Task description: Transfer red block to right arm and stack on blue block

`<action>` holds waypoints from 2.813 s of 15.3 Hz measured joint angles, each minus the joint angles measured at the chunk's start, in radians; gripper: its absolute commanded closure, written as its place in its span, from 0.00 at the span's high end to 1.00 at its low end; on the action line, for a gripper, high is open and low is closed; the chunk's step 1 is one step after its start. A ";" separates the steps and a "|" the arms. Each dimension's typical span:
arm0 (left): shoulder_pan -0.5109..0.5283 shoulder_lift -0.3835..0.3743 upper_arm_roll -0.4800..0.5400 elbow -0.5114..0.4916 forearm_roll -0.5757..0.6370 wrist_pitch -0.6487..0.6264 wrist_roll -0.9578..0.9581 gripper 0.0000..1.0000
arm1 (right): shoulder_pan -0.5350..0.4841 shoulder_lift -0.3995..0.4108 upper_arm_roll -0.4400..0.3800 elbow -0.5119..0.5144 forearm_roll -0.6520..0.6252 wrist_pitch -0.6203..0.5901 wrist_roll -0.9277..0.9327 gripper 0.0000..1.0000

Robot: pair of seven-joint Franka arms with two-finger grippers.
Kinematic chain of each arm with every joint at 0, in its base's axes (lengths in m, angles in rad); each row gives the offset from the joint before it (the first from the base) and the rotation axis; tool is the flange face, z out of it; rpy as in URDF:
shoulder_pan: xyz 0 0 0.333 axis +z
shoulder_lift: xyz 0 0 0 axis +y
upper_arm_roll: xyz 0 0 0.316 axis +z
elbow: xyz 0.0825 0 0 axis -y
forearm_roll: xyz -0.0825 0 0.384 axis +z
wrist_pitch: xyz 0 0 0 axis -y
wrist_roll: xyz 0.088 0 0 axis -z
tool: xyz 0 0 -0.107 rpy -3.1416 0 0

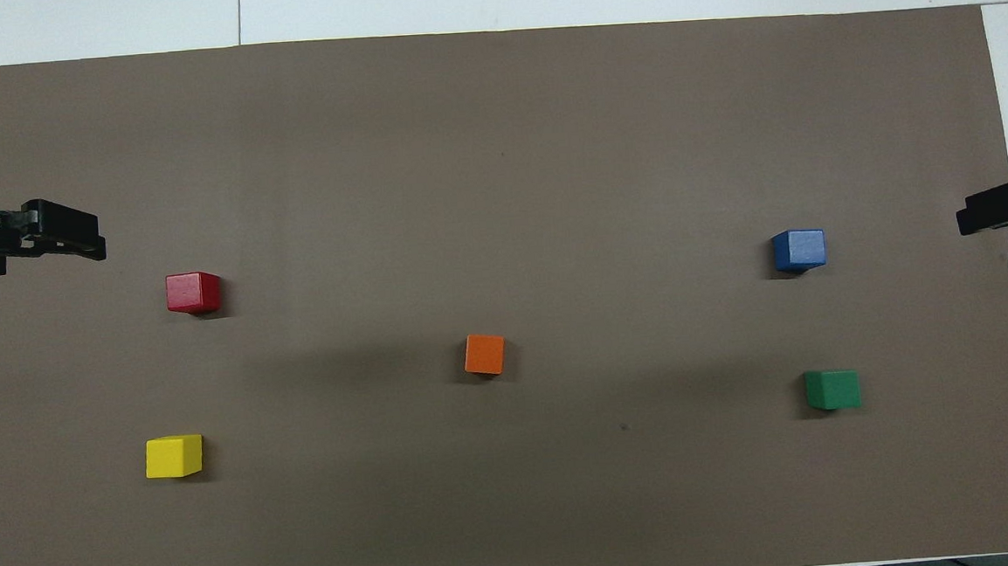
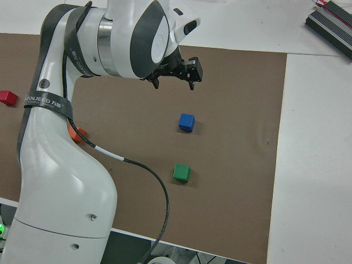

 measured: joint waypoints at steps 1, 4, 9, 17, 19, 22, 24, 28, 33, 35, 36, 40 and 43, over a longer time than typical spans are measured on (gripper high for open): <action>0.000 0.000 0.000 0.000 0.000 0.000 0.000 1.00 | 0.000 0.000 0.000 0.000 0.000 0.000 0.000 1.00; 0.000 0.000 0.001 0.000 0.000 -0.001 0.000 1.00 | 0.000 0.000 0.000 0.000 0.000 0.000 0.000 1.00; 0.000 -0.004 0.003 0.000 0.000 -0.001 -0.008 1.00 | 0.000 0.000 0.000 0.000 0.000 0.000 0.000 1.00; 0.013 0.005 0.024 -0.182 0.000 0.226 0.020 1.00 | -0.004 -0.043 0.000 -0.137 0.083 0.080 0.000 1.00; 0.019 0.023 0.024 -0.271 0.000 0.324 0.037 1.00 | -0.017 -0.068 -0.001 -0.238 0.166 0.148 -0.004 1.00; 0.038 0.040 0.026 -0.419 0.000 0.494 0.075 1.00 | -0.037 -0.076 -0.001 -0.355 0.326 0.233 -0.082 1.00; 0.038 0.060 0.023 -0.496 0.000 0.602 0.079 1.00 | -0.071 -0.068 0.000 -0.434 0.481 0.270 -0.198 1.00; 0.038 0.088 0.018 -0.587 0.000 0.738 0.079 1.00 | -0.154 0.003 -0.003 -0.519 0.779 0.280 -0.443 1.00; 0.037 0.118 0.018 -0.596 0.000 0.784 0.079 1.00 | -0.158 0.046 0.005 -0.589 1.119 0.211 -0.572 1.00; 0.037 0.133 0.018 -0.596 0.000 0.796 0.079 0.99 | -0.155 0.049 0.006 -0.599 1.217 0.142 -0.581 1.00; 0.037 0.136 0.018 -0.596 0.000 0.798 0.079 0.96 | -0.152 0.050 0.008 -0.605 1.268 0.109 -0.584 1.00; 0.037 0.156 0.018 -0.595 0.000 0.802 0.076 0.00 | -0.110 0.091 0.011 -0.651 1.477 -0.040 -0.673 1.00; 0.038 0.165 0.018 -0.538 0.000 0.691 0.070 0.00 | -0.059 0.184 0.012 -0.672 1.637 -0.162 -0.746 1.00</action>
